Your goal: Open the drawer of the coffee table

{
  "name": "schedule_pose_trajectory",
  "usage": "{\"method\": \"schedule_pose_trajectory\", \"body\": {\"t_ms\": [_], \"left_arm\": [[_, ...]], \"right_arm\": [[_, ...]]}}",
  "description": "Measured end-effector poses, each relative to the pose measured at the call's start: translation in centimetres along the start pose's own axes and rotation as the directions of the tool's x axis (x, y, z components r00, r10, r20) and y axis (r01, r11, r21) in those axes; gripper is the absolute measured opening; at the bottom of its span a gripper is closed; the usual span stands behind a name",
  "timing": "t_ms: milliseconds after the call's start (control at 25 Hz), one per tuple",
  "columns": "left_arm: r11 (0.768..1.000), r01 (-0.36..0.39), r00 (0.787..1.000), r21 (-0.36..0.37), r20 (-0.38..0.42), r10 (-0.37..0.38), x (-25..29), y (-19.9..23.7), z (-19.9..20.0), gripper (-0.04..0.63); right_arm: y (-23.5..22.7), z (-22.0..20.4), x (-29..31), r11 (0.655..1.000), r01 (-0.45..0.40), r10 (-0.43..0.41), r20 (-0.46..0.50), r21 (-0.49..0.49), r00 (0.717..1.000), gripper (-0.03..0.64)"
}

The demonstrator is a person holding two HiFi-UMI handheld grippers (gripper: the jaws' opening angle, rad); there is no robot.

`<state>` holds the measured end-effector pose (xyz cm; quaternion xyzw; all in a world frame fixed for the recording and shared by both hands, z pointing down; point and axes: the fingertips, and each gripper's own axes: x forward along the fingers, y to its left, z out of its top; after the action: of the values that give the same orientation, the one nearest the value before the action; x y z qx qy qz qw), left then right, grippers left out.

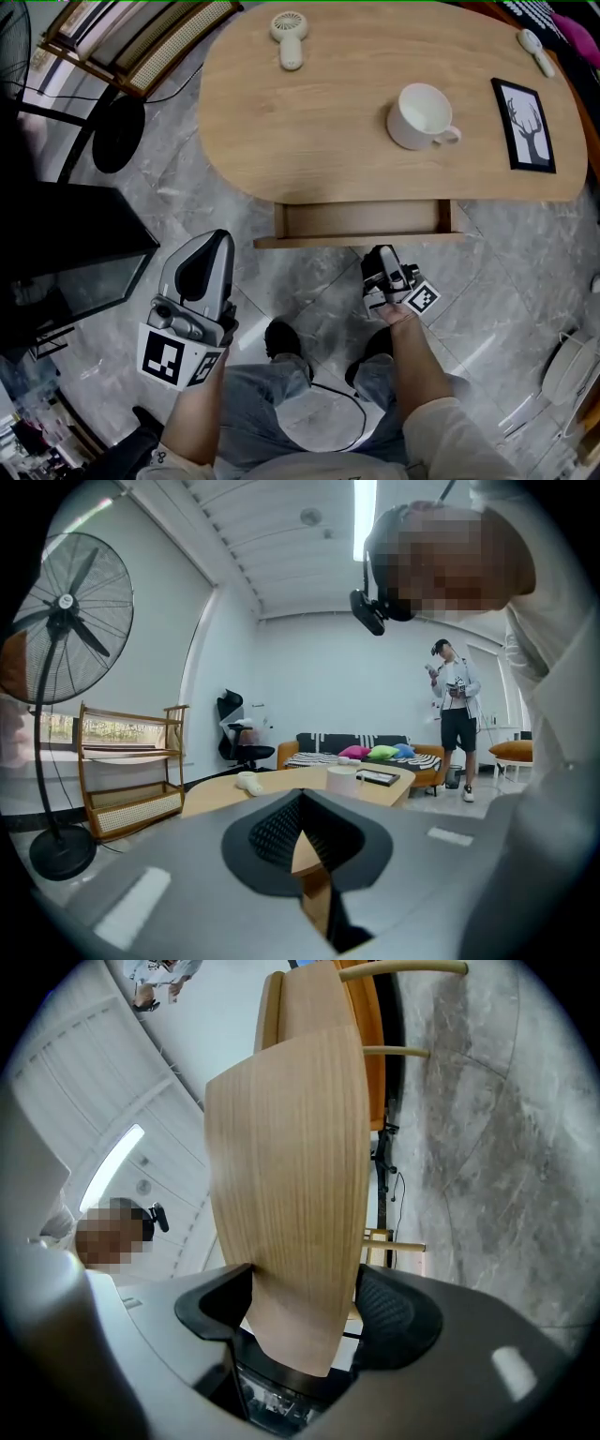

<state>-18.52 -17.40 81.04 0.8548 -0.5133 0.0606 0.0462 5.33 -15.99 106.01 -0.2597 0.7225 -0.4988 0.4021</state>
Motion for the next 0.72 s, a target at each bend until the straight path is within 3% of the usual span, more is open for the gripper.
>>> {"method": "schedule_pose_trajectory", "body": {"t_ms": [280,600,720], "left_arm": [[0.999,0.035,0.999,-0.009,0.002,-0.034,0.0,-2.0,0.6,-0.002],[0.999,0.051,0.999,0.004,0.004,-0.051,-0.6,-3.7,0.8,-0.002],[0.999,0.046,0.999,0.007,0.0,-0.046,-0.8,-3.6,0.6,-0.002]], "right_arm": [[2.5,-2.7,-5.3,1.0,0.011,-0.01,-0.026,0.023,1.0,0.348],[2.0,-3.2,-7.3,0.997,-0.017,0.02,-0.048,0.074,0.999,0.348],[1.2,-3.6,-7.6,0.997,0.028,-0.022,-0.088,0.078,0.996,0.348]]}}
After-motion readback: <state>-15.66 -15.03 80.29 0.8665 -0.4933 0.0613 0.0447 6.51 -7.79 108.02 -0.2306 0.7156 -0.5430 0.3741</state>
